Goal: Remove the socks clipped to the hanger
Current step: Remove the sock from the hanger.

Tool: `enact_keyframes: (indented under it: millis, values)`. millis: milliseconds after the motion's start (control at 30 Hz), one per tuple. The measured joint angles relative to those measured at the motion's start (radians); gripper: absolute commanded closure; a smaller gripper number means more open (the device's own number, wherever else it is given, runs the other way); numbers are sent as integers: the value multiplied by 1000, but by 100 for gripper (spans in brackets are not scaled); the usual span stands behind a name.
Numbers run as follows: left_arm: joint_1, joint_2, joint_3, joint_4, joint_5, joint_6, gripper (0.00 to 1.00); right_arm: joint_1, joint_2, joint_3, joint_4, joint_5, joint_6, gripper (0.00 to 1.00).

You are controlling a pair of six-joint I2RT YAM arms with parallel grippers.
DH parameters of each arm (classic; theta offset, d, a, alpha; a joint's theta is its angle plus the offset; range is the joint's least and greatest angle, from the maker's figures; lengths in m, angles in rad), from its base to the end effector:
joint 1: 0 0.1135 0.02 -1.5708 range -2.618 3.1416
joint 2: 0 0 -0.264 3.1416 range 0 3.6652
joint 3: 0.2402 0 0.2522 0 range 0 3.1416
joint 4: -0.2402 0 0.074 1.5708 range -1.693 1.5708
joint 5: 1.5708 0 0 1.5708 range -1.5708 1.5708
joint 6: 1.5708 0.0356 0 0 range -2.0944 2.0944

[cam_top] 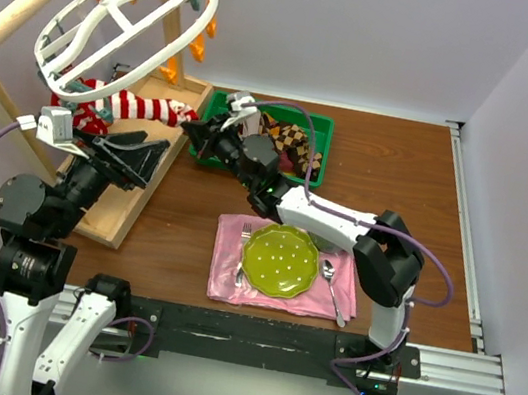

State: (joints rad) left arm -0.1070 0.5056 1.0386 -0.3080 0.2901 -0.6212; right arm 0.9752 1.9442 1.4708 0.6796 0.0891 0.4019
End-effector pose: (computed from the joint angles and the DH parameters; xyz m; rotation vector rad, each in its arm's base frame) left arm 0.0734 -0.0181 0.4416 -0.1062 1.3975 -0.8042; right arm 0.2656 0.3863 0.3234 -0.3338 1.4139 1.0845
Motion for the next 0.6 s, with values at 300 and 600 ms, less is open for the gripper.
enact_keyframes:
  millis: [300, 600]
  values:
    - [0, 5, -64, 63, 58, -23, 29, -83, -84, -48, -42, -34, 48, 100]
    - [0, 13, -115, 92, 91, -31, 29, -162, -121, -60, -97, -55, 79, 100]
